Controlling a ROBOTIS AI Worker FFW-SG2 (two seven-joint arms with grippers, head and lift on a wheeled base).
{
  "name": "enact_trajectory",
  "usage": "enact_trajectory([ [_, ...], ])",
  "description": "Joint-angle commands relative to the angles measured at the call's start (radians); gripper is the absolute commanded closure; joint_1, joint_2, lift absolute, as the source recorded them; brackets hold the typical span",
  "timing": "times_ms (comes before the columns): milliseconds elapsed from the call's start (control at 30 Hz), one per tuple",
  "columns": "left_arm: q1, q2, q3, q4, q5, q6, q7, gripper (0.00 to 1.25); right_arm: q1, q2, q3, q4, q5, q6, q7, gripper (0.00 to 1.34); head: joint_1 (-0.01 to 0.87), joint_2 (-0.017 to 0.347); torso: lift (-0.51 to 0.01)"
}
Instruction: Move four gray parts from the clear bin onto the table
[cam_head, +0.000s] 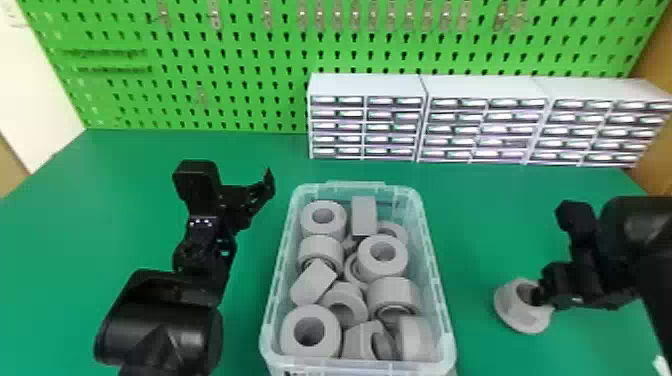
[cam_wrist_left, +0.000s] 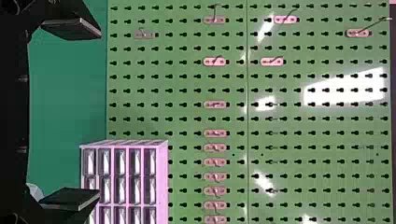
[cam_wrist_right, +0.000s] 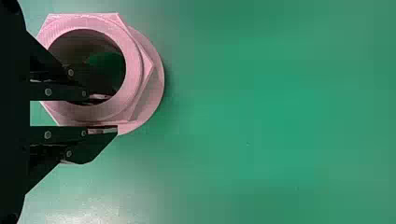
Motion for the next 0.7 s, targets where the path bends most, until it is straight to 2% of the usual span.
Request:
enact_trajectory([
  [0,0.002,0.0,0.003,0.0,0.0,-0.001,0.0,0.09,0.0,0.003,-0.003,0.001,0.0,0.001,0.0,0.97,0.693,0.072,-0.052],
  [67,0.002,0.0,0.004,0.0,0.0,-0.001,0.0,0.09,0.0,0.003,-0.003,0.001,-0.003,0.001,0.0,0.75,0.693,0.072,-0.052],
  [100,0.002,0.0,0.006,0.0,0.0,-0.001,0.0,0.09,-0.001,0.001,-0.001,0.0,-0.003,0.001,0.0,0.7,0.693,0.072,-0.052],
  [667,0.008,0.0,0.006,0.0,0.0,-0.004,0.0,0.09,-0.005,-0.002,0.022,-0.019,-0.018,0.001,0.0,0.69,0.693,0.072,-0.052],
])
